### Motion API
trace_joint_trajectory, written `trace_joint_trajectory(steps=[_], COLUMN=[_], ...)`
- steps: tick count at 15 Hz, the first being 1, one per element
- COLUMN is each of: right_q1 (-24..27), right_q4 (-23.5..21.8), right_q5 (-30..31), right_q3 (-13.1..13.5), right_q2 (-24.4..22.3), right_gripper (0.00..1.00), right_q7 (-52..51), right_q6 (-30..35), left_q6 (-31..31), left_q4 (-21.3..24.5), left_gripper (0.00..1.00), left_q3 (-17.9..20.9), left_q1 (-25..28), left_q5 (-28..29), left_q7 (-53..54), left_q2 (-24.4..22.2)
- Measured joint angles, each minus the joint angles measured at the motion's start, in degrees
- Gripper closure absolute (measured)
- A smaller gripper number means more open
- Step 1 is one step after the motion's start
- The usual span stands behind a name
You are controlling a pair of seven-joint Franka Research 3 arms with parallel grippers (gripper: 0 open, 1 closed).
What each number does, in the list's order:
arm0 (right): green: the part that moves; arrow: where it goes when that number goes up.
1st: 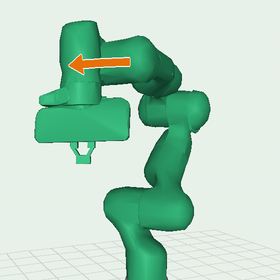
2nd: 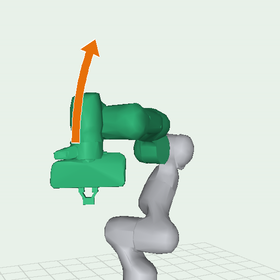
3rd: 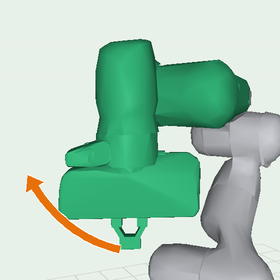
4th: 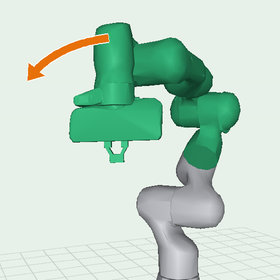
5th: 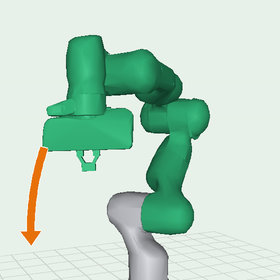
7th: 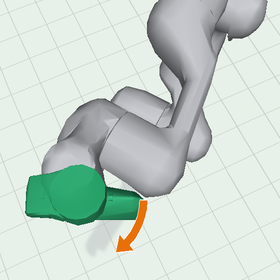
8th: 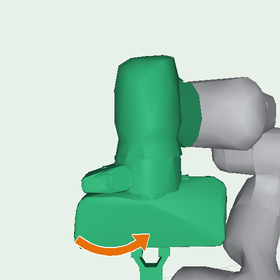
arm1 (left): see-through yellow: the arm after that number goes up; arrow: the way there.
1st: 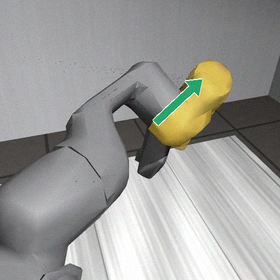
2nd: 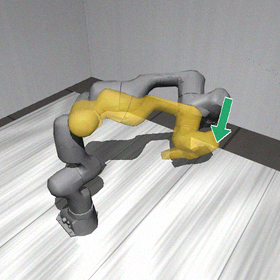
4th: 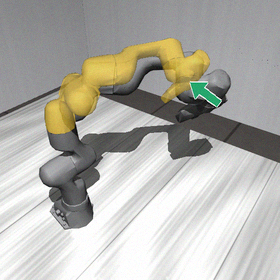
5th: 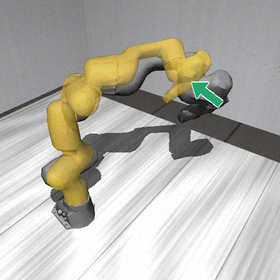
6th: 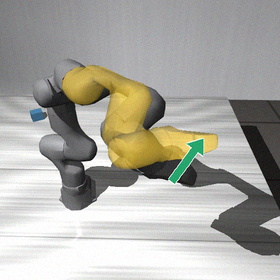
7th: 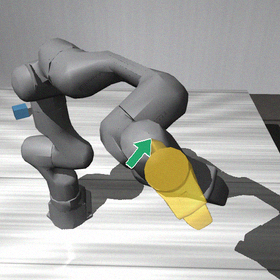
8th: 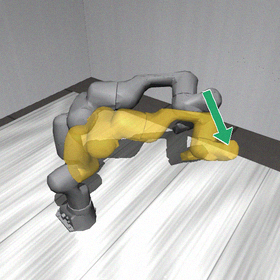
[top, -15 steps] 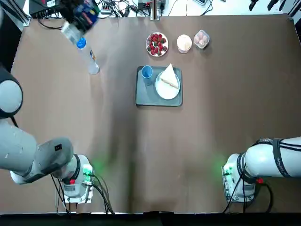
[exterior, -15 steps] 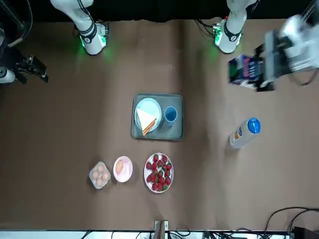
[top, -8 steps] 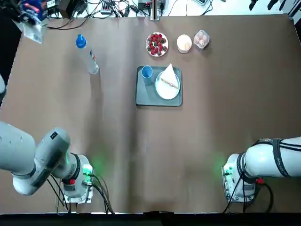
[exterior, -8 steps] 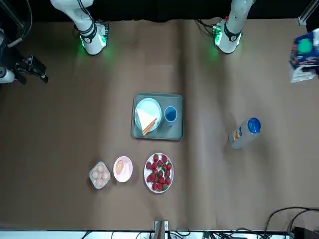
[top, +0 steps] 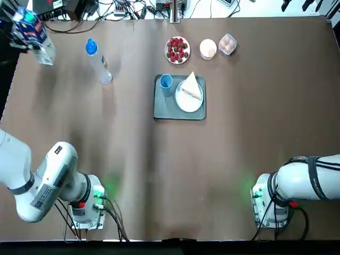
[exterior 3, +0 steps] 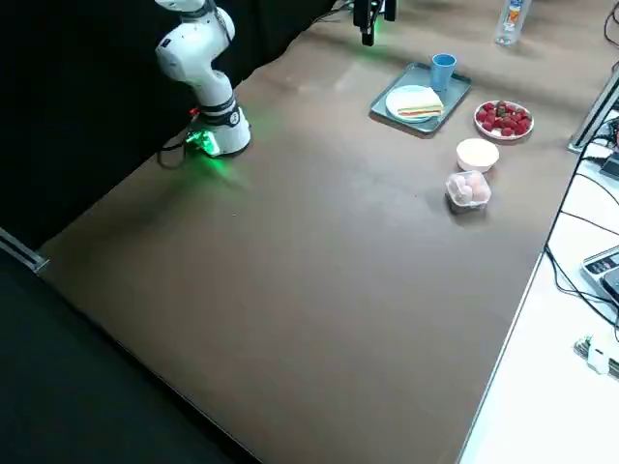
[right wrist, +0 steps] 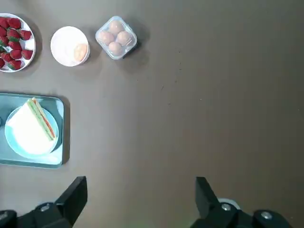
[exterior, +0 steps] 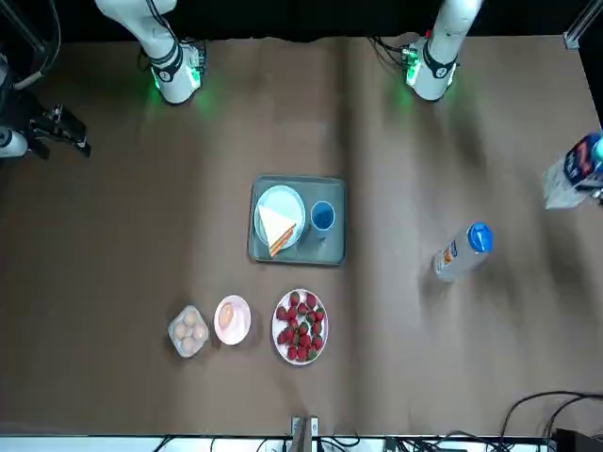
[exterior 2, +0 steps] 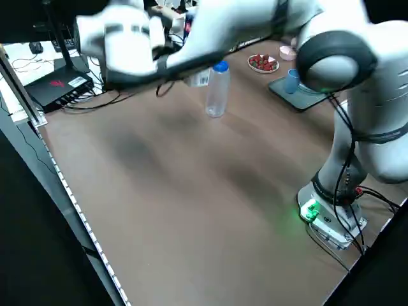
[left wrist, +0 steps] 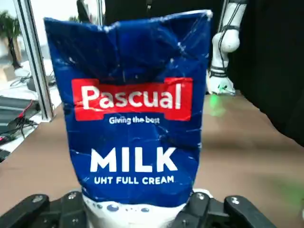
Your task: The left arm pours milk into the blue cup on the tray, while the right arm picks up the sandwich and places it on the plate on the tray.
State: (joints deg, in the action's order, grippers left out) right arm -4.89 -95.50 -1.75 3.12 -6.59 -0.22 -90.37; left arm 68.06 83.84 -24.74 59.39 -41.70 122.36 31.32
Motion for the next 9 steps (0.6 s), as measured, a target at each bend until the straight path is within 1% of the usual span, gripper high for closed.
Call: trace_joint_trajectory(steps=[2, 4, 6, 9], right_q1=[0.00, 0.01, 0.02, 0.02], right_q4=[0.00, 0.00, 0.00, -0.01], right_q5=[0.00, 0.00, 0.00, 0.00], right_q3=[0.00, 0.00, 0.01, 0.01], right_q2=[0.00, 0.00, 0.00, 0.00], right_gripper=[0.00, 0.00, 0.00, 0.00], right_q7=[0.00, 0.00, 0.00, 0.00], right_q6=[-0.01, -0.02, -0.02, -0.03], left_q6=[1.44, 1.81, 1.82, 2.38], left_q4=[-0.99, -1.99, -2.73, -3.81], left_gripper=[0.42, 0.42, 0.42, 0.42], left_q3=[0.39, 2.55, 5.53, 7.30], left_q1=[-2.21, -4.82, -7.05, -8.19], left_q5=[-0.01, -0.01, -0.01, -0.01], left_q7=[3.32, 7.20, 11.90, 16.06], left_q2=[6.53, 11.46, 14.77, 18.23])
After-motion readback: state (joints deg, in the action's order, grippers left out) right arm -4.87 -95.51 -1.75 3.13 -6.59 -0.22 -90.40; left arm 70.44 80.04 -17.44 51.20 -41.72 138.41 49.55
